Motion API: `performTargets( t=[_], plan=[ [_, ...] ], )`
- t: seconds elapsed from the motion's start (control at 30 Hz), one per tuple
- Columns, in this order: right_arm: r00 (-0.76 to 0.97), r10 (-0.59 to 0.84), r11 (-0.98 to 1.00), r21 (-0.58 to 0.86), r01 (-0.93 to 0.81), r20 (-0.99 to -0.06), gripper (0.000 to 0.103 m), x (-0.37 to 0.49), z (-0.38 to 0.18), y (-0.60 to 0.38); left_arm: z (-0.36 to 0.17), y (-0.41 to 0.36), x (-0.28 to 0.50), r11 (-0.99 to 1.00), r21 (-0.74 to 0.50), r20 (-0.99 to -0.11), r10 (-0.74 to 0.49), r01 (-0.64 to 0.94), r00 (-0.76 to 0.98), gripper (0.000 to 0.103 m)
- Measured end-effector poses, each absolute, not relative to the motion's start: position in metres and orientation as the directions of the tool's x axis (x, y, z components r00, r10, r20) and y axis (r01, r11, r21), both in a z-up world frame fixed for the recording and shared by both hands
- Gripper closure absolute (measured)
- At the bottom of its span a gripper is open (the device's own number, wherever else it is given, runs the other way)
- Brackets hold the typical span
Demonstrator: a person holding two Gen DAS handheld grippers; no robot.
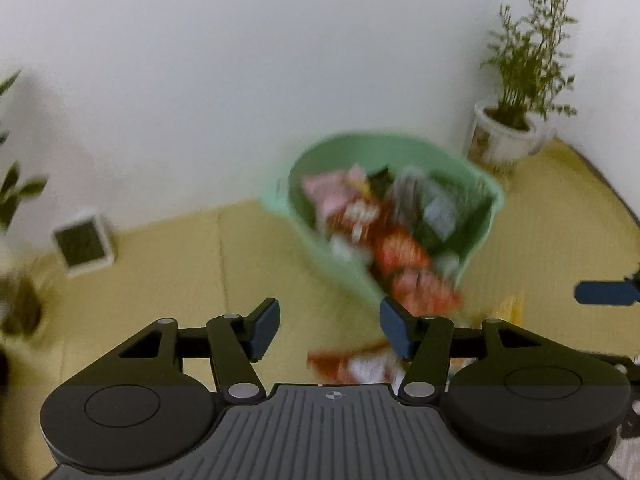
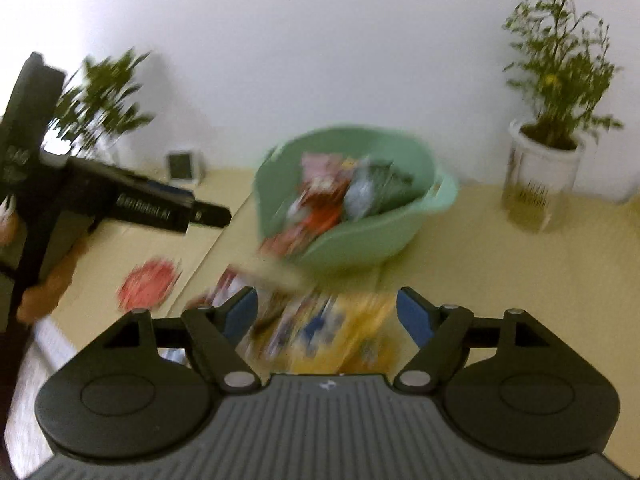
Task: Organize snacks
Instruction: 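Grasp a white stick packet with the left tool while the right tool grasps a red-brown bar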
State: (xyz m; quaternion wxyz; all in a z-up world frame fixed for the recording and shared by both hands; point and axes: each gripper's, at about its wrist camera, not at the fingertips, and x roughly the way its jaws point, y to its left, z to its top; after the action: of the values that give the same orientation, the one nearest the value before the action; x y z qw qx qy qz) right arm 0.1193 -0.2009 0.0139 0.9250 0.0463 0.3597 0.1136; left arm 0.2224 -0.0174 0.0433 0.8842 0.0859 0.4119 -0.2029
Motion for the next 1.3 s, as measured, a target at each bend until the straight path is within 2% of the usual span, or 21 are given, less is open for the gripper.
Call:
performTargets(
  t=[0.23,0.5,0.63,0.77,1.0,1.3],
  plan=[
    [0.524,0.357,0.916,0.18,-0.358,-0.774,0.022,0.075,-0.028,-0.142,0.002,0.011,0.188,0.931,-0.014,-0.828,-0.215,0.364,0.517,0.0],
    [0.437,0.32,0.855,0.056,-0.516,-0.84,0.023,0.063,-0.065,-0.067,-0.031,0.022,0.177,0.943,-0.019,-0.872,-0.178,0.332,0.456,0.0],
    [0.437,0.281,0.853,0.014,-0.522,-0.855,0.035,0.058,-0.075,-0.066,-0.042,0.014,0.184,0.938,-0.014,-0.88,-0.176,0.345,0.441,0.0],
    [0.468,0.229,0.894,-0.006,-0.449,-0.854,0.039,0.052,-0.072,-0.091,-0.051,0.011,0.19,0.939,-0.024,-0.887,-0.178,0.343,0.426,0.0],
    [0.512,0.101,0.986,0.016,-0.168,-0.853,0.04,0.042,-0.072,-0.171,-0.054,0.012,0.191,0.938,-0.013,-0.878,-0.177,0.347,0.445,0.0],
    [0.513,0.056,0.99,-0.02,-0.142,-0.857,0.033,0.046,-0.074,-0.173,-0.054,0.011,0.192,0.937,-0.005,-0.878,-0.172,0.349,0.448,0.0]
  ],
)
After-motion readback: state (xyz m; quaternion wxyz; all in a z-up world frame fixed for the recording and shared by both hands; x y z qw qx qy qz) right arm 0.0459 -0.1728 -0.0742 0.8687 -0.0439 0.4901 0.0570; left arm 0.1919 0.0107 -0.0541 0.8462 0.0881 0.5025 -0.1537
